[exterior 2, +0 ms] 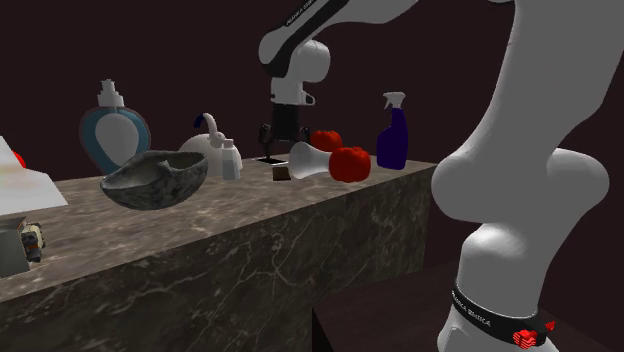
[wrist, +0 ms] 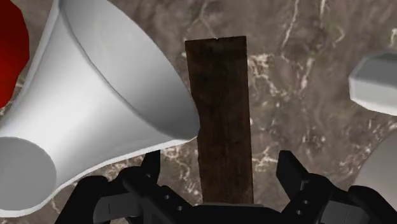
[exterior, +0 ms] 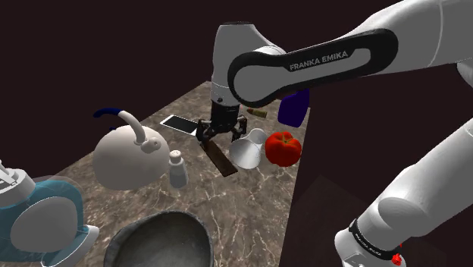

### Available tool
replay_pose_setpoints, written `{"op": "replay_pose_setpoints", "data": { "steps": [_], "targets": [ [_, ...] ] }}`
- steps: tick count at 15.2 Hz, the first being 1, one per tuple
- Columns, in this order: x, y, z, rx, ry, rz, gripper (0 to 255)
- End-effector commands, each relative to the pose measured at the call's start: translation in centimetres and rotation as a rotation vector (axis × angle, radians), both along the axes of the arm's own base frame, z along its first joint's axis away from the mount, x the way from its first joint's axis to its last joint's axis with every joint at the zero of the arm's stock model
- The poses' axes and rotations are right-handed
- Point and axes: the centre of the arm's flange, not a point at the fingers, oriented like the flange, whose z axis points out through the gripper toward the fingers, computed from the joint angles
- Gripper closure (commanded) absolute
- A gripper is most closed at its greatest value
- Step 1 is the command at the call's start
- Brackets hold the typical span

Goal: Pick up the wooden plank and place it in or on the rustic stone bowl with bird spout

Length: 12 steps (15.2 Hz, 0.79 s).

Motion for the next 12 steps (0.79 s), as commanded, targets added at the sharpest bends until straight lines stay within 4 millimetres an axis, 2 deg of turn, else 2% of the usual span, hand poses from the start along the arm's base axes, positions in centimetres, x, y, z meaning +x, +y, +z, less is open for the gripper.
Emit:
{"op": "replay_pose_setpoints", "data": {
  "steps": [1,2,3,10,12],
  "targets": [
    [-2.9,0.0,0.5,0.016,-0.008,0.078,0],
    [-4.2,0.0,0.7,0.023,-0.013,0.115,0],
    [-4.3,0.0,0.7,0.024,-0.013,0.119,0],
    [-4.2,0.4,-3.3,0.024,-0.013,0.119,0],
    [-4.2,0.4,-3.3,0.024,-0.013,0.119,0]
  ]
}}
